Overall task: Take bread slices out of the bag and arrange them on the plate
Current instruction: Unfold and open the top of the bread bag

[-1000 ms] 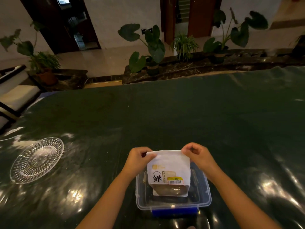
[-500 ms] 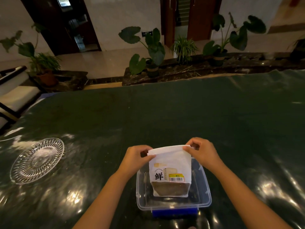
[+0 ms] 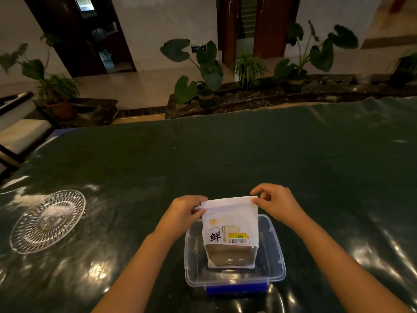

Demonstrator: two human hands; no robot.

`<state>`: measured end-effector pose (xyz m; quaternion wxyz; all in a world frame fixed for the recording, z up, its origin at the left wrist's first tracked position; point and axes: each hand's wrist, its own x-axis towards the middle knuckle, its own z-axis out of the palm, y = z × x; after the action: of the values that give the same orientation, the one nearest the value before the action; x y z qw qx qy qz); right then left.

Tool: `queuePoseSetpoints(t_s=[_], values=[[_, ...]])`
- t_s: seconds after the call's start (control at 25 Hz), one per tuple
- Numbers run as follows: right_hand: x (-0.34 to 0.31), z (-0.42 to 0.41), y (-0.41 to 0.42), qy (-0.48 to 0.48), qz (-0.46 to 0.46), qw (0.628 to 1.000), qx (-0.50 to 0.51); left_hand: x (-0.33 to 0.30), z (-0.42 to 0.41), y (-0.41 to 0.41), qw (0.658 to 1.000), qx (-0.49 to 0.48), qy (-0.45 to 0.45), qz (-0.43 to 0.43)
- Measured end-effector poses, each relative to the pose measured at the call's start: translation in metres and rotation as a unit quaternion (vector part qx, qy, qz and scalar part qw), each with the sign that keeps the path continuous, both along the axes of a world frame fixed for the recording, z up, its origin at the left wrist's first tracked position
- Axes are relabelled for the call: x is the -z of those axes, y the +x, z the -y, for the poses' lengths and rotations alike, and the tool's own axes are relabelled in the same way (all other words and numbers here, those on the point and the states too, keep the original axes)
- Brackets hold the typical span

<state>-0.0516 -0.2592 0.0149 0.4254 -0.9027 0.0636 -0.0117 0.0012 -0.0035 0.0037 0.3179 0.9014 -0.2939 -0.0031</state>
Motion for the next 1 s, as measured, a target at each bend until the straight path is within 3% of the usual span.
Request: queuePoseSetpoints(t_s=[0.12, 0.24, 0.36, 0.48, 0.56, 0.64, 0.68, 0.72, 0.8, 0.88, 1.0], values=[[0.001, 0.004, -0.004, -0.026, -0.01, 0.998, -0.06, 0.0, -0.005, 0.001, 1.0, 0.001, 0.004, 0.01], [0.002, 0.003, -0.007, -0.036, 0.043, 0.995, -0.084, 0.002, -0.006, 0.0, 0.999, -0.034, -0.029, 0.01], [-0.001, -0.001, -0.007, 0.019, 0.067, 0.996, -0.055, -0.003, -0.004, 0.0, 0.992, -0.084, -0.057, -0.08], [-0.001, -0.005, -0.004, 0.076, 0.002, 0.996, -0.044, -0.006, -0.002, 0.001, 0.974, -0.091, -0.085, -0.19], [0.0, -0.008, -0.003, 0.108, -0.034, 0.993, -0.03, -0.007, 0.001, -0.002, 0.967, -0.108, -0.1, -0.209], [0.003, -0.011, -0.003, 0.14, -0.055, 0.989, 0.0, -0.006, 0.004, -0.009, 0.976, -0.142, -0.096, -0.132], [0.004, -0.012, -0.002, 0.154, -0.064, 0.986, 0.014, -0.007, 0.005, -0.015, 0.987, -0.138, -0.072, -0.051], [0.005, -0.012, -0.002, 0.165, -0.071, 0.983, 0.026, -0.005, 0.005, -0.019, 0.994, -0.097, -0.029, 0.04], [0.005, -0.012, 0.0, 0.173, -0.079, 0.981, 0.039, -0.001, 0.012, -0.025, 0.976, 0.011, 0.093, 0.198], [0.003, -0.013, 0.002, 0.164, -0.079, 0.983, 0.039, -0.001, 0.02, -0.029, 0.956, 0.052, 0.152, 0.246], [-0.003, -0.016, 0.006, 0.123, -0.071, 0.99, 0.018, -0.008, 0.025, -0.035, 0.958, 0.051, 0.149, 0.239]])
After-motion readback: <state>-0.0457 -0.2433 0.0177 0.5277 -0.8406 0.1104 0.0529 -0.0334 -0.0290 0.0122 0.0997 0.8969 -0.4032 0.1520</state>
